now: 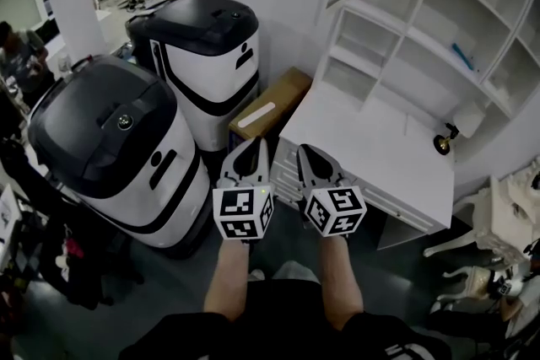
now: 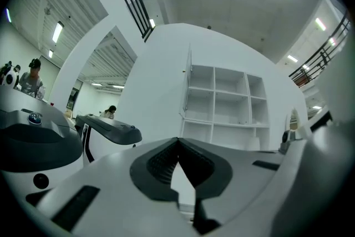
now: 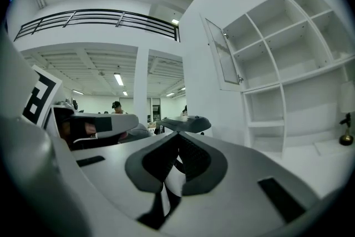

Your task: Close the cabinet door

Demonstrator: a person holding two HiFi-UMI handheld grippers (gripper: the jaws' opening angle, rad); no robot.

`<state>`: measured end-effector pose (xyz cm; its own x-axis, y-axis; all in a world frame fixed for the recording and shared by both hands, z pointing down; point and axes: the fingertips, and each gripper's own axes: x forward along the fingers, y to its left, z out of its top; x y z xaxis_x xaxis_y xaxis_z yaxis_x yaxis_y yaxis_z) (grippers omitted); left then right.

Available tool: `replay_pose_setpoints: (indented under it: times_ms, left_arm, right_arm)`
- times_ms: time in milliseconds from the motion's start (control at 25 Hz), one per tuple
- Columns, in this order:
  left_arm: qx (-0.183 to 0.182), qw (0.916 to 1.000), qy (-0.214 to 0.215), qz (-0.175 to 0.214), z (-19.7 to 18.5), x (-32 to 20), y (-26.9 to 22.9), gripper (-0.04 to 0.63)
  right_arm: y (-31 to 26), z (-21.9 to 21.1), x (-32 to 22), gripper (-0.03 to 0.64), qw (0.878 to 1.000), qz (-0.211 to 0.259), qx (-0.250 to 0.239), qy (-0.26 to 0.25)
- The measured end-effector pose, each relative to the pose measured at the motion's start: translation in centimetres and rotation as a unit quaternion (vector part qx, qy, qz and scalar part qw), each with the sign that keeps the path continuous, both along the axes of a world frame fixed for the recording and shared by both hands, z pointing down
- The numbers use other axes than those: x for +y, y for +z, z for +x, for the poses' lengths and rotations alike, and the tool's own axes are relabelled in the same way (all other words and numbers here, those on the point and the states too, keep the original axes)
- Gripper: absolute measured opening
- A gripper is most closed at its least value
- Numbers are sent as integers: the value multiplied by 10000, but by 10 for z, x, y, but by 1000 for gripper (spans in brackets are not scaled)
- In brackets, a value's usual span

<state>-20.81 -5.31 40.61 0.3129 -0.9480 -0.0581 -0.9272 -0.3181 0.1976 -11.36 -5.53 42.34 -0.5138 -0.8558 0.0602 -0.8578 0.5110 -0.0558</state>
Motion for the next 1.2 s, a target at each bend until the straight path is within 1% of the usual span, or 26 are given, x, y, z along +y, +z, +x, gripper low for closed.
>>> replay_pose_setpoints:
  times_ms: [80,240,360,480,680,760,880,1200]
  left_arm:
    - [8,10000,75,0,1,0,0,12]
    - [-46,9999,117,-14,-1,1,4,12]
    - [35,9999,169,14,8,-1,5,12]
    - [65,9999,155,39,7,-6,4,11]
    - [93,9996,194,171,9,-21,-6,12]
    - [191,9995,181,200,8,-24,-9,12]
    - [321,9989,206,274,13,-34,-12,11]
    - [382,9982,283,377,12,-72,-17,12]
  right_arm:
    - [-1,0,1,18,10000,25,9,48]
    - [5,-7,2,18,10000,-46,32,-52]
    - [5,1,-1,18,10000,-33,77,16]
    - [4,3,-6,18,9999,-4,106,40]
    - [-4,1,-25,18,9998,116,124,43]
    - [-2,-1,-28,18,9999,79,119,74]
    - [-2,5,-40,18,9996,104,235,143]
    - [-11,11,-80,18,9986,289,245,381]
